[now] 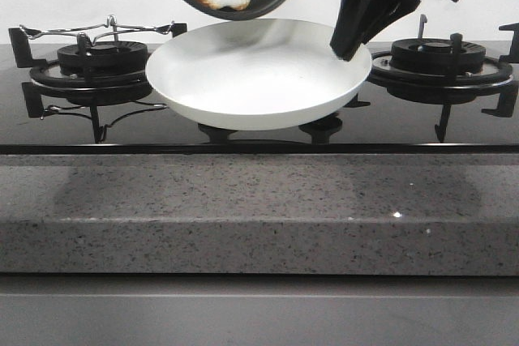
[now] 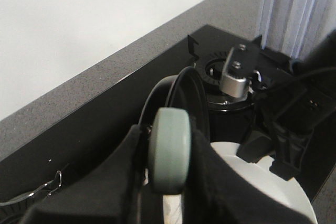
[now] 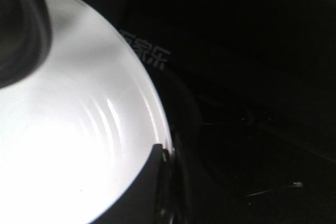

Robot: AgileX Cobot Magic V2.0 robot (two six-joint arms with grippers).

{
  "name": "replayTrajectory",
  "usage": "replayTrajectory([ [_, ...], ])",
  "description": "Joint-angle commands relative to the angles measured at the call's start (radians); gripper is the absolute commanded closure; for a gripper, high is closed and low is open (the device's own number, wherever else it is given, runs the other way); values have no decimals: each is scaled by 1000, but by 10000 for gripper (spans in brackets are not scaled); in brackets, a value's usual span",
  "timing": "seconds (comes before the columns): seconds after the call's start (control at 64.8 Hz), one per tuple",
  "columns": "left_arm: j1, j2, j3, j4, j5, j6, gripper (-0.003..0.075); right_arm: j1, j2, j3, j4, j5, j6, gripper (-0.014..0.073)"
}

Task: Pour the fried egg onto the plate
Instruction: 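Move the pan over the held plate with the left gripper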

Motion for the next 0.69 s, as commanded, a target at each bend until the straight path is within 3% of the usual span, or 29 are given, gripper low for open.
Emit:
replayTrajectory([
  [0.0,-27,-39,-34,14,-116,-1,739,0,-46,-23,23,-42,-6,662],
  [0.432,-38,-39,-34,22,-123,-1,739,0,-46,-23,23,-42,-6,662],
  [0.679,-115,-39,-34,190,-127,-1,739,0,-46,-23,23,-42,-6,662],
])
